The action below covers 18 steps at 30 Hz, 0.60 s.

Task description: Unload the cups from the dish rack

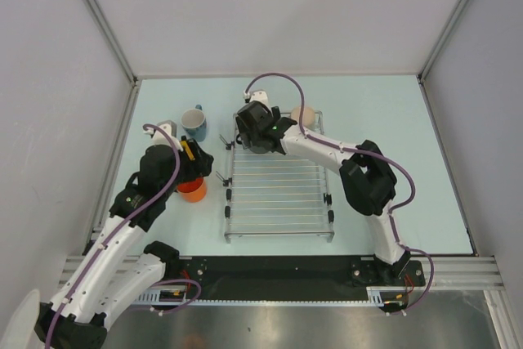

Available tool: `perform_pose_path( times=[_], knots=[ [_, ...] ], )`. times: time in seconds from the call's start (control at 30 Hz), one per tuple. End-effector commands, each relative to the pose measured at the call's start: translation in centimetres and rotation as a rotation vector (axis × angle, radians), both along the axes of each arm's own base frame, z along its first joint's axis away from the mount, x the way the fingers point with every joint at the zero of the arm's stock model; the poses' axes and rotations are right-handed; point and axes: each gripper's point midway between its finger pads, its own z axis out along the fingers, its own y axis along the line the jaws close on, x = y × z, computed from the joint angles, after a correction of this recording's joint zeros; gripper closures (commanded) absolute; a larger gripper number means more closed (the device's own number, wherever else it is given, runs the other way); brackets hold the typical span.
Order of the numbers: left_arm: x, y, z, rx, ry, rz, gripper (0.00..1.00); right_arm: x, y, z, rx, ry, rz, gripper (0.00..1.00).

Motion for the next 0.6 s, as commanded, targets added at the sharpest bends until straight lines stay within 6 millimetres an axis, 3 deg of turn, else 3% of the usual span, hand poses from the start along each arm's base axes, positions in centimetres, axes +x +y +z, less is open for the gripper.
perform_pose_path(
  times=[0.0,0.57],
  knots=[
    [0.3,-0.6,1.0,-0.032,-0.037,-0.010,0.25,-2.3,-1.1,-0.9,-0.041,0.062,0.001,1.00],
    [1.3,-1.0,1.2,-0.041,-0.029,0.000,0.26,-2.0,-1.4,7.6,0.025,-0.070,0.004,1.00]
  ],
)
